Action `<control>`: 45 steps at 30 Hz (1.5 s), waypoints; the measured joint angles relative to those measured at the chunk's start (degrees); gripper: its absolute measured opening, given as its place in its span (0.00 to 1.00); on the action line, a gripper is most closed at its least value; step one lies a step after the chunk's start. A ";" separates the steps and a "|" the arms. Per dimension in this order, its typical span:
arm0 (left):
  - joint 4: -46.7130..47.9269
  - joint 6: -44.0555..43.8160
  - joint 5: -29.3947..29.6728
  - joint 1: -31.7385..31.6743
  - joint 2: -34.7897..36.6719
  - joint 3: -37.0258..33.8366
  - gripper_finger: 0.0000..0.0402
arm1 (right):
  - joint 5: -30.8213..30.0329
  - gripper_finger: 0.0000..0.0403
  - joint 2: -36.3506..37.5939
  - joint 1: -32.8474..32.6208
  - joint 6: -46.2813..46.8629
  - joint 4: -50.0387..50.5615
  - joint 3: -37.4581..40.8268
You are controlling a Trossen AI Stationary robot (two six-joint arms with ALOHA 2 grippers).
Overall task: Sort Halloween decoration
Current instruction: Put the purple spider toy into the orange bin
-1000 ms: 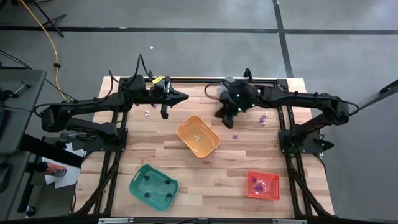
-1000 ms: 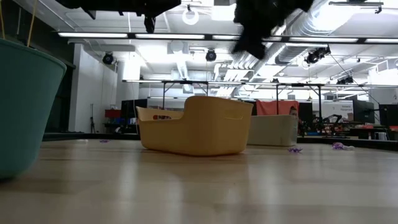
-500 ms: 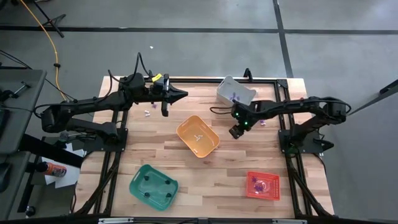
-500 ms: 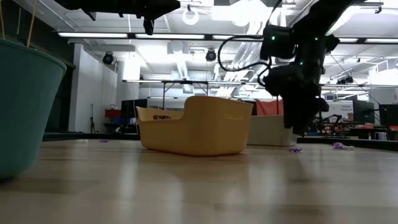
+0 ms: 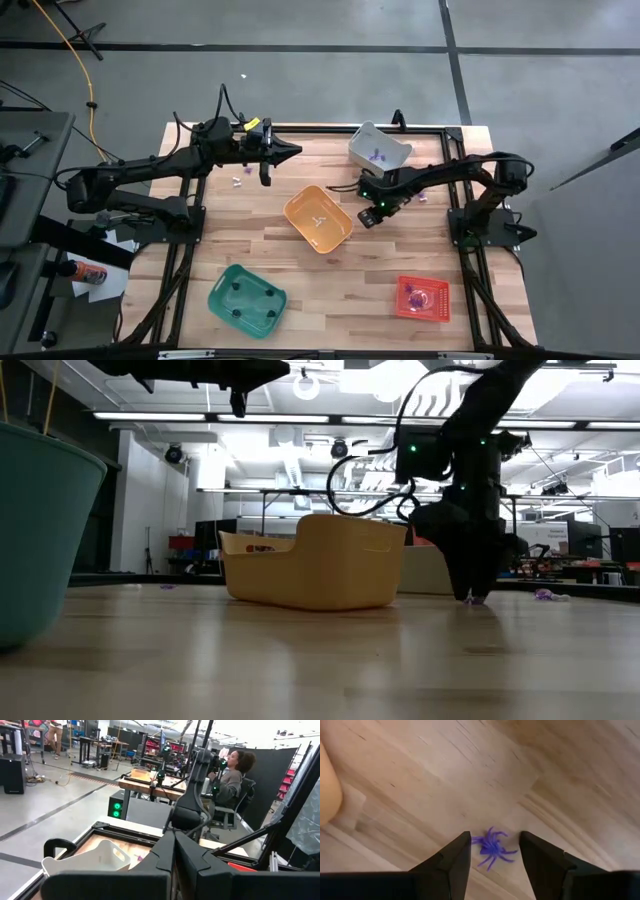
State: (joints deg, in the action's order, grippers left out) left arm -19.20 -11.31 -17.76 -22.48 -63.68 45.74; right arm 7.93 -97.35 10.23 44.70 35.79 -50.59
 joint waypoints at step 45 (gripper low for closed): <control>1.89 -2.06 0.48 3.52 3.07 -0.02 0.01 | 9.65 0.00 15.27 3.49 -27.01 -61.87 -11.06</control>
State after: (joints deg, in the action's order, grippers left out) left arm -17.31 -13.37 -17.28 -18.96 -60.61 45.71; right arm 17.58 -82.08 13.72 17.69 -26.08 -61.65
